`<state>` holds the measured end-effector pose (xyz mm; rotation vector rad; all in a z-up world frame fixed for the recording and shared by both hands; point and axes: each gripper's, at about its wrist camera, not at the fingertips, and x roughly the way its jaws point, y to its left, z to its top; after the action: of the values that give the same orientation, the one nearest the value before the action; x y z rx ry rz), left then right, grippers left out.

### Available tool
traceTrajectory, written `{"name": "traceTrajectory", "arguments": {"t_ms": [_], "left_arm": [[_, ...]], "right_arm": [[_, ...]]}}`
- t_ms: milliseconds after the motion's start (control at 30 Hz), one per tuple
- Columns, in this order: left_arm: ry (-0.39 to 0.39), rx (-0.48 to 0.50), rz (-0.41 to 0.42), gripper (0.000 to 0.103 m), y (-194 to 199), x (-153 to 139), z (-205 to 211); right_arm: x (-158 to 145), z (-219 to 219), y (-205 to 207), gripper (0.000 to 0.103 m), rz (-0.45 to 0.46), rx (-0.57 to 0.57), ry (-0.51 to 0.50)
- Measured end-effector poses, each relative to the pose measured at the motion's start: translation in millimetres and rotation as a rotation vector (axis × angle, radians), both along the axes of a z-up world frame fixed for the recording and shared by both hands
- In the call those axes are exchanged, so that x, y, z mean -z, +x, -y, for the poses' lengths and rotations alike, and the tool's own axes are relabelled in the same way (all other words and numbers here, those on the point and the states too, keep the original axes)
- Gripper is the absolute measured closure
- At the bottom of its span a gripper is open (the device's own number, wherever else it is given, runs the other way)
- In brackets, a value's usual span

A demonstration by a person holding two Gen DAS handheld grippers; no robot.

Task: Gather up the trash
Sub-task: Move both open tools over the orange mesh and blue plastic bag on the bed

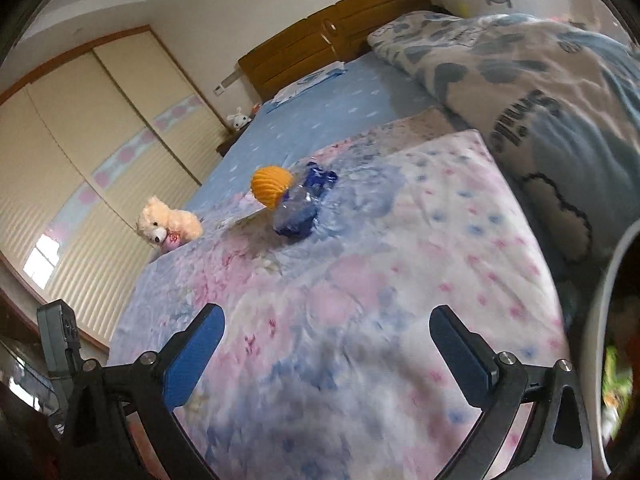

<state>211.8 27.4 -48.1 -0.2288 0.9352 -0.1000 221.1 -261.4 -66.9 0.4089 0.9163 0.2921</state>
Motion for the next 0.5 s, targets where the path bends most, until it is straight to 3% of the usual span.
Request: {"name": "traceTrajectory", "arguments": {"t_ms": [300,367,433,500], "left_arm": [[-0.005,-0.048,-0.027,0.04,41,11,-25],[-0.009,-0.05,-0.031,0.04,50,13,-28],[-0.007,-0.052,-0.033,0.04,60,13,-30],[-0.007,-0.052,-0.032,0.04,67,13,-30]], "right_arm": [[19,-28,63,0.001,0.007,-0.021,0.009],[26,-33,78,0.005,-0.002,-0.019,0.015],[34,-37,94,0.02,-0.025,-0.018,0.024],[43,-41,110,0.028,-0.056,-0.018,0.061]]}}
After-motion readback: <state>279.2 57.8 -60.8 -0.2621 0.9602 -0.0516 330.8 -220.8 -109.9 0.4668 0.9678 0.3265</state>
